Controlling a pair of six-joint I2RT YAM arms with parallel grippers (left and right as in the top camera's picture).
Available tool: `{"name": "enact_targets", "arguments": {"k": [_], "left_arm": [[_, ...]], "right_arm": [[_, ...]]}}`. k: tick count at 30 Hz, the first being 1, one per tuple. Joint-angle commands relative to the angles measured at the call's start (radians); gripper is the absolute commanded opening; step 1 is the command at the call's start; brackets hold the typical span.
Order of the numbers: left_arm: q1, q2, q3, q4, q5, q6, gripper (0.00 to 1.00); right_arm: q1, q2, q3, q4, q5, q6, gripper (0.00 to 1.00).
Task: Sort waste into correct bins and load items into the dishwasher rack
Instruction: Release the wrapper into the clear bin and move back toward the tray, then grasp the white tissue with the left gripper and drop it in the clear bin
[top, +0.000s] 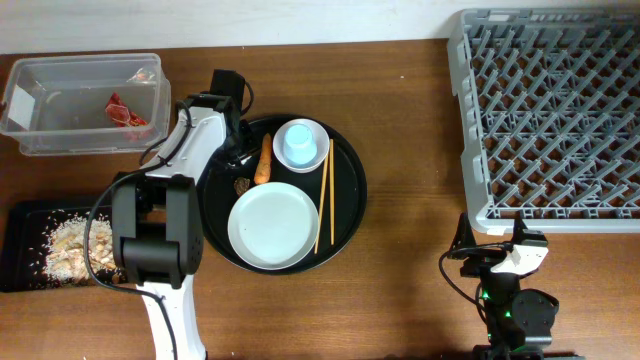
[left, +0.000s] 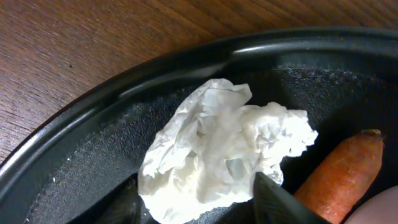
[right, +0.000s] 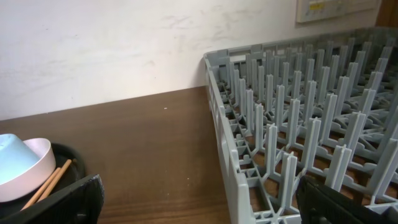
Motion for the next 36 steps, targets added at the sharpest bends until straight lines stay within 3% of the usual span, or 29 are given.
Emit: {"name": "enact_targets", "arguments": {"k": [1, 6, 11, 18, 22, 26, 30, 33, 36], "left_arm": [[-0.005, 0.039, -0.005, -0.002, -0.020, -0.003, 0.47], [-0.005, 0.031, -0.002, -0.008, -0.047, -0.003, 0.33], [-0.005, -0.040, -0.002, -0.016, -0.048, -0.003, 0.01], [-0.005, -0.262, 0.001, 0.016, -0.119, -0.002, 0.01], [-0.004, -0.362, 0.001, 0.114, -0.465, -0.003, 0.01], [0.024, -0.353, 0.001, 0.248, -0.633, -0.002, 0.01], [0.099, -0.306, 0.001, 0.414, -0.624, 0.069, 0.01], [0.183, -0.247, 0.001, 0.523, -0.518, 0.169, 0.01], [0.265, -0.201, 0.001, 0.541, -0.399, 0.183, 0.01]], "right_arm": [[0.005, -0.006, -0.003, -0.009, 0.016, 0.008, 0.98], [0.005, -0.006, -0.003, -0.009, 0.016, 0.008, 0.98], [0.005, -0.006, -0.003, -0.009, 0.016, 0.008, 0.98], [0.005, -0.006, -0.003, -0.009, 0.016, 0.008, 0.98], [0.005, -0.006, -0.003, -0.009, 0.016, 0.008, 0.98], [0.005, -0.006, -0.003, -0.009, 0.016, 0.008, 0.98], [0.005, -0.006, -0.003, -0.009, 0.016, 0.008, 0.98], [0.005, -0.006, -0.003, -0.009, 0.016, 0.008, 0.98], [0.005, -0.006, -0.003, -0.009, 0.016, 0.008, 0.98]]}}
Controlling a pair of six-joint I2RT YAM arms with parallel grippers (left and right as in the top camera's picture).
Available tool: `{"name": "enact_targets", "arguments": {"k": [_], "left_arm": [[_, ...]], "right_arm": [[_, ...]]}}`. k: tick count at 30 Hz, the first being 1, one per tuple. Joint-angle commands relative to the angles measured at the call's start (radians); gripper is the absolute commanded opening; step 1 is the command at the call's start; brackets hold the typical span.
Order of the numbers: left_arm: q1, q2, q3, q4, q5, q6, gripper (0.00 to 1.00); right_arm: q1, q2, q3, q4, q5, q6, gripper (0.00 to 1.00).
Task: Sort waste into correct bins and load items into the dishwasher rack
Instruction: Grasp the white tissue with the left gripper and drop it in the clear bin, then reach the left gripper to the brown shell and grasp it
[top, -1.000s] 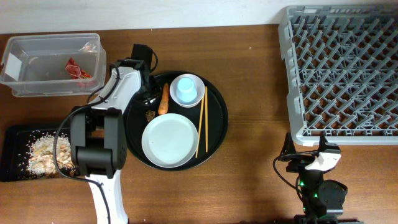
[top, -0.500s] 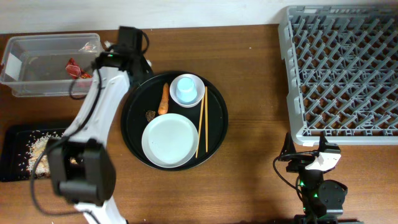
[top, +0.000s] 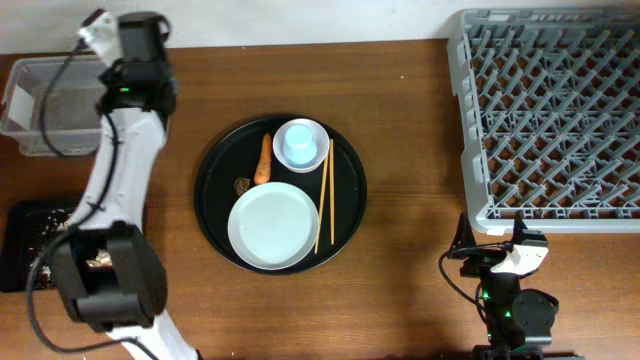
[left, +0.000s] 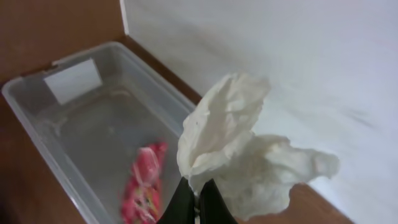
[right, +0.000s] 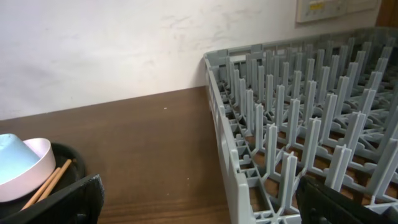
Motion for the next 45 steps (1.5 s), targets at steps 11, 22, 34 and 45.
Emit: {"name": "enact_targets", "arguments": {"k": [11, 22, 34, 45], "left_arm": [[0.214, 0.075, 0.001, -0.082, 0.330, 0.072, 0.99], [0.135, -0.176, 0.001, -0.247, 0.644, 0.072, 0.99], [-0.080, -0.211, -0.071, -0.806, 0.745, 0.072, 0.99], [-0.129, -0.086, -0.208, -0.769, 0.562, 0.072, 0.54]], "right_arm": [[0.005, -0.006, -0.003, -0.009, 0.016, 0.008, 0.98], [0.005, -0.006, -0.003, -0.009, 0.016, 0.008, 0.98], [0.005, -0.006, -0.003, -0.009, 0.016, 0.008, 0.98], [0.005, -0.006, -0.003, -0.009, 0.016, 0.008, 0.98]]}}
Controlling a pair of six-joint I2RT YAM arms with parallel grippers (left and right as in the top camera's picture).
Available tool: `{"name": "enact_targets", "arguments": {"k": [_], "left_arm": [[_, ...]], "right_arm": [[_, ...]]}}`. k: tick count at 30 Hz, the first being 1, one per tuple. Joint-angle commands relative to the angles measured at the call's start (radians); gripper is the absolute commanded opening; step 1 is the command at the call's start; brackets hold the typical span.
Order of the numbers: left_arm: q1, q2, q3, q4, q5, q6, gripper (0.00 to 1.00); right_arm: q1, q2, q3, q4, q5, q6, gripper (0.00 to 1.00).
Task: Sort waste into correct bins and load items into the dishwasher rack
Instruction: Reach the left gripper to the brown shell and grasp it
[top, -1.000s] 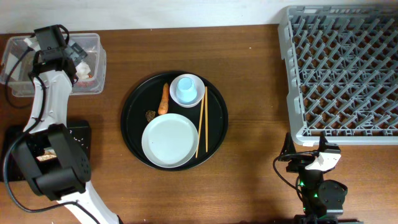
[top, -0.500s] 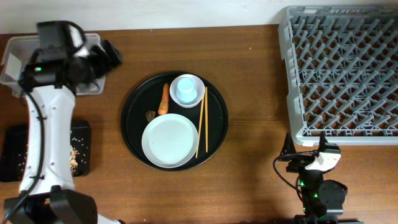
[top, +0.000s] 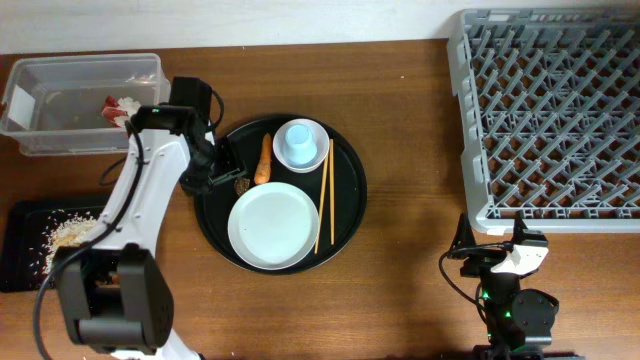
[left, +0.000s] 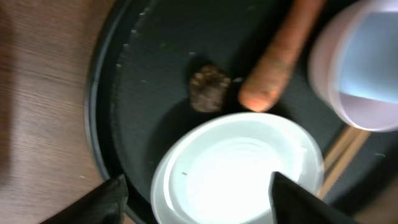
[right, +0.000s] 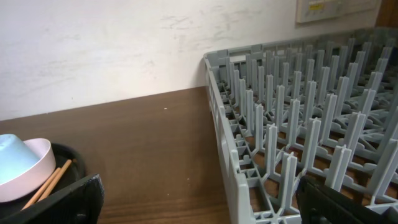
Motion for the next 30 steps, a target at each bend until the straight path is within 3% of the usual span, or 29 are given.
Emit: {"name": "enact_targets", "arguments": {"k": [1, 7, 11, 23, 30], "left_arm": [[0.000, 0.034, -0.026, 0.002, -0.120, 0.005, 0.43], [-0.005, 0.080, -0.033, -0.011, -0.138, 0.006, 0.13], [-0.026, 0.103, -0.074, 0.000, -0.138, 0.006, 0.02], [-0.035, 0.158, -0.206, 0.089, -0.137, 0.006, 0.01], [-0.035, 0.158, -0.202, 0.093, -0.006, 0.007, 0.00]], "right_arm": [[0.005, -0.006, -0.003, -0.009, 0.016, 0.007, 0.98], [0.005, -0.006, -0.003, -0.009, 0.016, 0.007, 0.98], [0.005, -0.006, -0.003, -0.009, 0.016, 0.007, 0.98], [0.005, -0.006, -0.003, -0.009, 0.016, 0.007, 0.98], [0.005, -0.006, -0.003, -0.009, 0.016, 0.007, 0.98]]}}
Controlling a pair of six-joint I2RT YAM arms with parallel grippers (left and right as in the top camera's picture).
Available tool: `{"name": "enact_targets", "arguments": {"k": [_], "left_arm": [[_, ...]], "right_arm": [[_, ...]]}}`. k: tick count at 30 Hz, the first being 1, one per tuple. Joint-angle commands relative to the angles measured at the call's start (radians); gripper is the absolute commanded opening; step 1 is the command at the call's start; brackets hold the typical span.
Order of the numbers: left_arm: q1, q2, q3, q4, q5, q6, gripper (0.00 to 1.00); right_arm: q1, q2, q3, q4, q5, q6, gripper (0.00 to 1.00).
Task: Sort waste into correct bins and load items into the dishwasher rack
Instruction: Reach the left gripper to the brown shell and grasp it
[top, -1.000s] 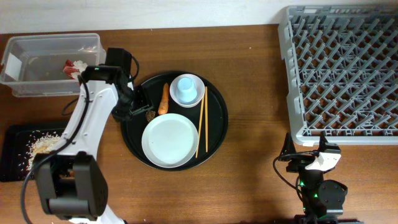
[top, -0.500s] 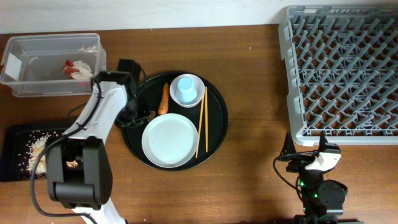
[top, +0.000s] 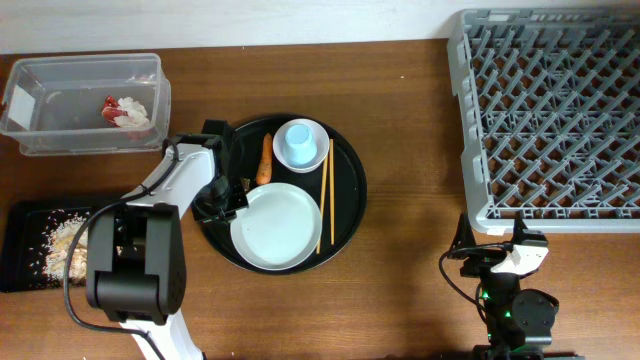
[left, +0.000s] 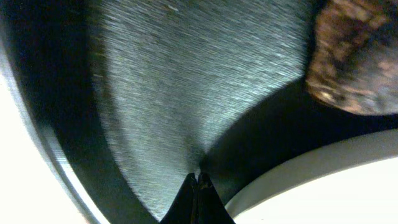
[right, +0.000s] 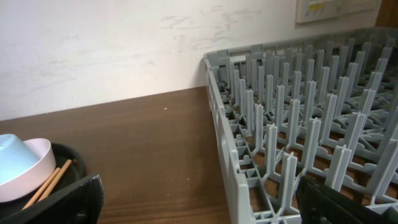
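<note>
My left gripper (left: 196, 179) is shut with nothing in it, its tips on the floor of the round black tray (top: 355, 190). A brown lump (left: 354, 56) lies just beyond it, and the white plate (top: 275, 227) edges in beside it. On the tray are also a carrot (top: 264, 160), a blue cup in a pink bowl (top: 299, 143) and chopsticks (top: 325, 195). A white tissue (top: 133, 110) and a red wrapper (top: 109, 105) lie in the clear bin (top: 60, 140). My right gripper (right: 199, 183) stands open near the grey dishwasher rack (top: 550, 120).
A flat black tray (top: 20, 212) holding pale food scraps sits at the table's left front. The rack fills the right back corner, and its near wall (right: 227, 143) stands right of my right gripper. Bare brown table lies between the round tray and the rack.
My left gripper was open above the round tray with the lump, carrot and plate below it. Now it is shut, down on the tray floor beside the lump. The right arm has not moved.
My left gripper first stood open around a crumpled tissue on the round tray. Then it held the tissue over the clear bin. Later the tissue lay in the bin and the gripper was open over the tray; now it is shut beside the brown lump.
</note>
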Motion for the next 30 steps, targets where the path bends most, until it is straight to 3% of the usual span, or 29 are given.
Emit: {"name": "enact_targets", "arguments": {"k": [1, 5, 11, 13, 15, 16, 19, 26, 30], "left_arm": [[0.000, 0.006, 0.006, 0.001, 0.075, 0.014, 0.00], [0.002, 0.006, 0.032, 0.002, 0.048, 0.031, 0.01], [0.002, 0.006, 0.115, 0.002, -0.015, 0.031, 0.17], [0.002, 0.006, 0.150, 0.004, -0.016, 0.031, 0.35], [0.001, 0.006, 0.186, 0.024, -0.015, 0.032, 0.77], [0.001, 0.006, 0.195, 0.040, -0.015, 0.032, 0.83], [0.001, 0.007, 0.197, 0.103, -0.010, 0.031, 0.82], [-0.002, 0.008, 0.172, 0.118, -0.010, 0.031, 0.63], [-0.002, 0.023, 0.140, 0.117, 0.001, 0.004, 0.63]], "right_arm": [[0.005, -0.006, -0.003, -0.009, 0.016, 0.008, 0.98], [0.005, -0.006, -0.003, -0.009, 0.016, 0.008, 0.98], [0.005, -0.006, -0.003, -0.009, 0.016, 0.008, 0.98], [0.005, -0.006, -0.003, -0.009, 0.016, 0.008, 0.98], [0.005, -0.006, -0.003, -0.009, 0.016, 0.008, 0.98], [0.005, -0.006, -0.003, -0.009, 0.016, 0.008, 0.98], [0.005, -0.006, -0.003, -0.009, 0.016, 0.008, 0.98], [0.005, -0.006, -0.003, -0.009, 0.016, 0.008, 0.98], [0.005, -0.006, -0.003, -0.009, 0.016, 0.008, 0.98]]}}
